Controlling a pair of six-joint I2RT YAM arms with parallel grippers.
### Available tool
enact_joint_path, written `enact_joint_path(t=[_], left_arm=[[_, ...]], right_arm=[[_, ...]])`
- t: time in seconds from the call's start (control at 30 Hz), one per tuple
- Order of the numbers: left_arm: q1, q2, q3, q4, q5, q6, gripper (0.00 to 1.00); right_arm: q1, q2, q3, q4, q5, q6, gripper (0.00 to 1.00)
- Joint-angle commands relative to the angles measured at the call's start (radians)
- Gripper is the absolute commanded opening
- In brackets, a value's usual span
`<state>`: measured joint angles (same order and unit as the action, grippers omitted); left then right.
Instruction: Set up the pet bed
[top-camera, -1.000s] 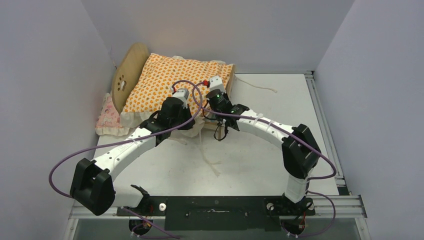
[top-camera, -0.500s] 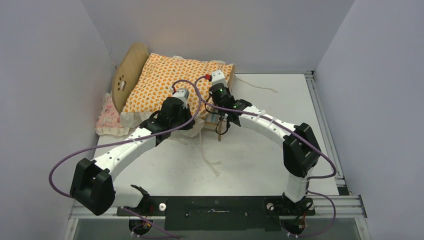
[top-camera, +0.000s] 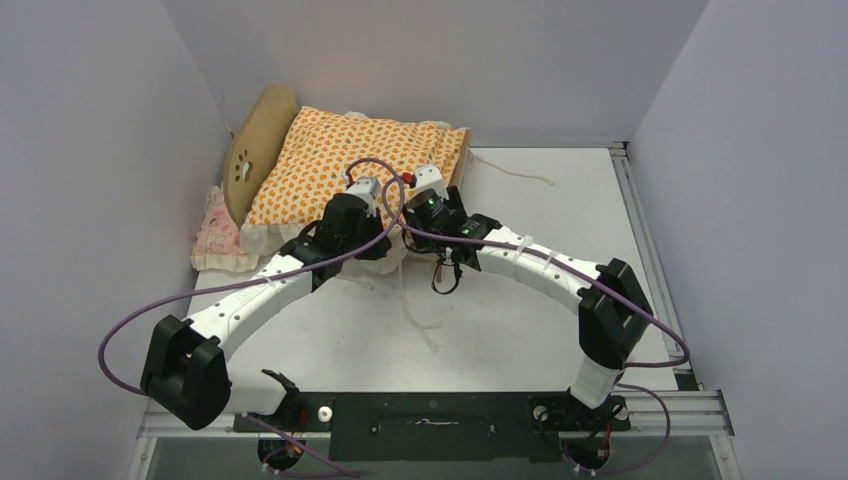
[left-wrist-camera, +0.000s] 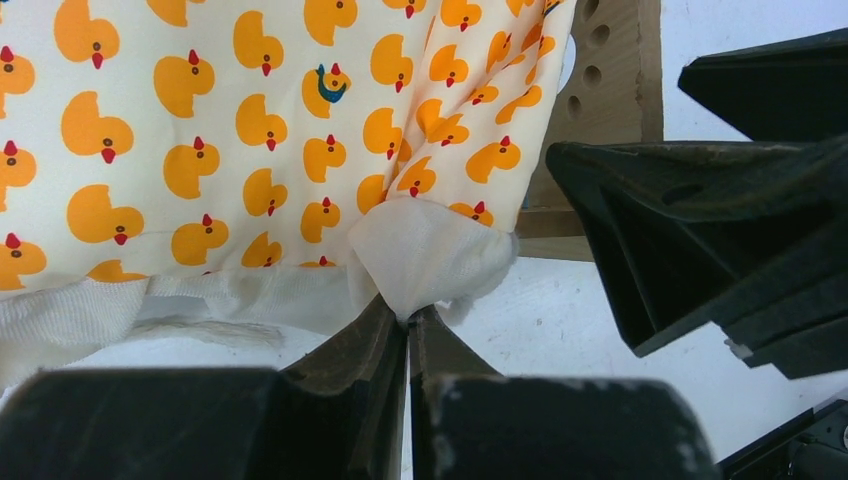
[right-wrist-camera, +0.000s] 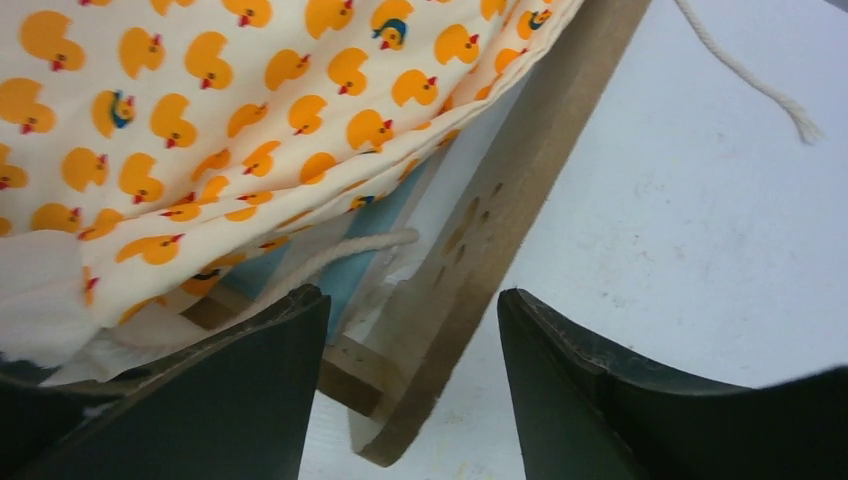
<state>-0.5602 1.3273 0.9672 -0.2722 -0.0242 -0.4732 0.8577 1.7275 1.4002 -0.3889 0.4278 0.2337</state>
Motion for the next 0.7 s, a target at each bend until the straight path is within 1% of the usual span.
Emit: enact_joint_path(t=[0.0,0.07,0.13,0.2,0.23,0.27,0.33,0.47,0.67], left_arm=[[0.003,0.013,0.063,0.032,0.017,0.013,0.08],[0.002,0.016,0.072,0.026,0.017,0.014,0.21],[-0.001,0.017,0.084,0.016,0.017,0.018,0.42],[-0.004,0.015,0.100,-0.009,0.010,0.021,0.58],[-0.004,0.010,0.113,-0.020,0.007,0.023,0.68],[-0.004,0.004,0.121,-0.031,0.003,0.027,0.74],[-0.004,-0.006,0.139,-0.054,-0.002,0.034,0.80],[-0.004,-0.016,0.175,-0.107,-0.001,0.045,0.81],[-0.004,-0.018,0.156,-0.137,-0.004,0.046,0.81]], right_arm=[[-0.027,-0.079,0.003,-0.033,0.100,0.076,0.69],[-0.029,-0.112,-0.049,-0.002,0.073,0.086,0.74],[-0.028,-0.147,-0.114,0.042,0.016,0.099,0.78],[-0.027,-0.183,-0.182,0.103,-0.060,0.118,0.80],[-0.027,-0.196,-0.229,0.131,-0.085,0.131,0.80],[-0.028,-0.210,-0.265,0.159,-0.104,0.144,0.80],[-0.028,-0.233,-0.333,0.224,-0.139,0.159,0.80],[-0.042,-0.237,-0.421,0.313,-0.151,0.173,0.80],[-0.124,-0.212,-0.434,0.350,-0.042,0.227,0.76]])
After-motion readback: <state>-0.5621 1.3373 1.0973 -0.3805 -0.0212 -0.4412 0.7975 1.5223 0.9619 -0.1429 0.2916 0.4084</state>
